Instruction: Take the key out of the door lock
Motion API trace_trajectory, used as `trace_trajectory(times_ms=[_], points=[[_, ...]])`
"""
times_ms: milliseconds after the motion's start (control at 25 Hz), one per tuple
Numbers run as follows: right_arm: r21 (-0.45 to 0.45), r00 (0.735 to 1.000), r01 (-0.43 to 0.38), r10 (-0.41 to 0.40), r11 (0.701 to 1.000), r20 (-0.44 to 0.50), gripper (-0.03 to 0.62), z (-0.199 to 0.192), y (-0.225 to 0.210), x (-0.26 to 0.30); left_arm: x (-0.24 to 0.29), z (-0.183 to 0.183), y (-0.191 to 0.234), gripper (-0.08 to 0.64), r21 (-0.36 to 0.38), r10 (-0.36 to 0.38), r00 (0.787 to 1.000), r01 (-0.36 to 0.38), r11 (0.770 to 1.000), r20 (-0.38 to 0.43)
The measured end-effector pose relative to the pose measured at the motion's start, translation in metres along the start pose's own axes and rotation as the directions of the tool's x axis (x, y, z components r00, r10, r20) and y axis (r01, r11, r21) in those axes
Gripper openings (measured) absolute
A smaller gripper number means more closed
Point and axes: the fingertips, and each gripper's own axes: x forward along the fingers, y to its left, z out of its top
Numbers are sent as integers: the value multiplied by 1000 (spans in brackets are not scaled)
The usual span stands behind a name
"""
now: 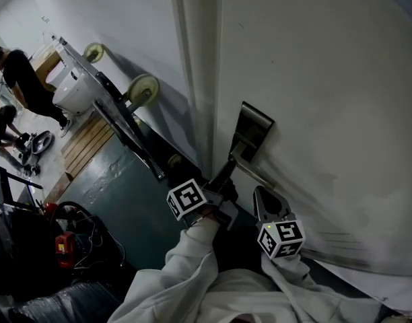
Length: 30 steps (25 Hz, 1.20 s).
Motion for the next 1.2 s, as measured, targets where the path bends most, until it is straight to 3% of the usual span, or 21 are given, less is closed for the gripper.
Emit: trace_trajectory(times_ms=[800,1200], points=[[-5,999,-42,42,999,2,52,-6,13,-9,-26,-5,-6,26,-8,-22,1000,22,1000,17],[1,999,-39,39,999,7,52,-11,10,-20,-34,-9,0,26,4,6,999,-6,1000,32]])
